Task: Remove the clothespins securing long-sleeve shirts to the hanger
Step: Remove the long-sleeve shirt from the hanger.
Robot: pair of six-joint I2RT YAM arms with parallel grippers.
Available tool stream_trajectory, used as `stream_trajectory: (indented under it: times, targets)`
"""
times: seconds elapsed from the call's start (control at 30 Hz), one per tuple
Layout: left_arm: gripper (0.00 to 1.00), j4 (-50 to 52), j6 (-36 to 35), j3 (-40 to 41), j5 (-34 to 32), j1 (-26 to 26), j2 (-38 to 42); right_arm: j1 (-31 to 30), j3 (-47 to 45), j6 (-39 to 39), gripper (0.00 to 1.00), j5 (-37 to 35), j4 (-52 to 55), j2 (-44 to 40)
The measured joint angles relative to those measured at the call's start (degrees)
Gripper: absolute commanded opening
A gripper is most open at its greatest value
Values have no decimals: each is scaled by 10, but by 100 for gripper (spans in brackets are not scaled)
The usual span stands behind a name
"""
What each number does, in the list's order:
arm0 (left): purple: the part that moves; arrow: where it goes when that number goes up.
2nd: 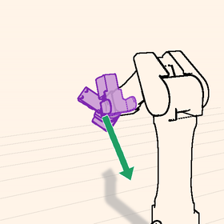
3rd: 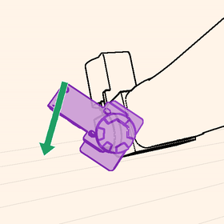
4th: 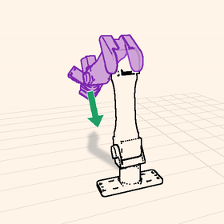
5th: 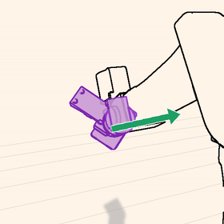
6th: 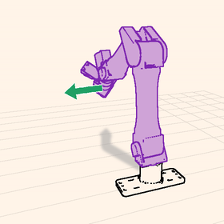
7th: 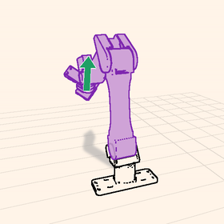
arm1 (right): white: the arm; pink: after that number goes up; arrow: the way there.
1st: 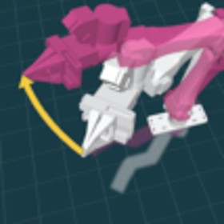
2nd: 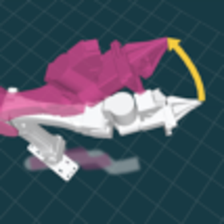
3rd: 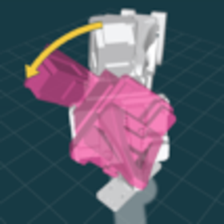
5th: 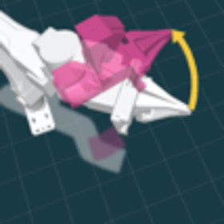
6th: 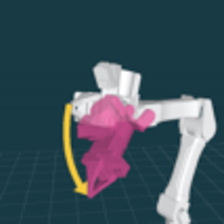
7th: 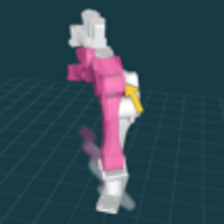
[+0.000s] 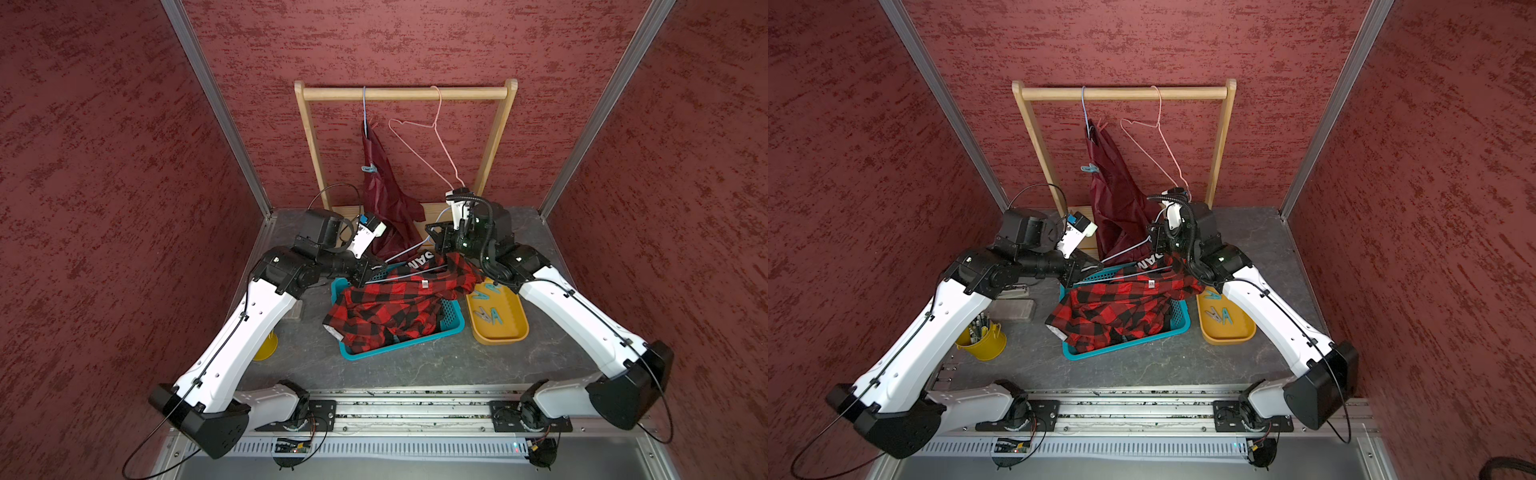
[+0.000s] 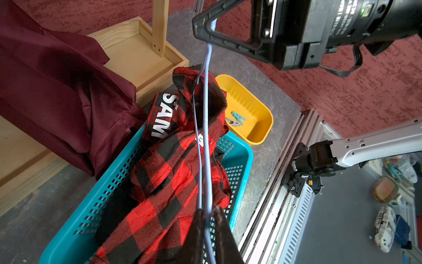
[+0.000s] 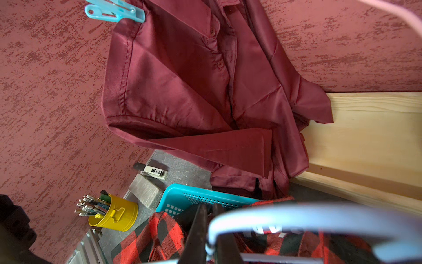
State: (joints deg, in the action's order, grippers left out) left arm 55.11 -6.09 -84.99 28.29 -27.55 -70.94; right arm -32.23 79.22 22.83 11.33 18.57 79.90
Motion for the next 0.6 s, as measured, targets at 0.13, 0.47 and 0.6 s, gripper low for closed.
stream_trajectory:
  times: [0.13,0.47,0.6]
  targets:
    - [0,1,1,0,-5,-3,0,0,-3,-2,1,0,-2,-2]
    - [0,-7,28,30,-14,-9,28,-7,-25,9,66,21,-43,-24]
    - [0,-7,38,39,-16,-9,45,-7,-28,14,83,26,-55,-33]
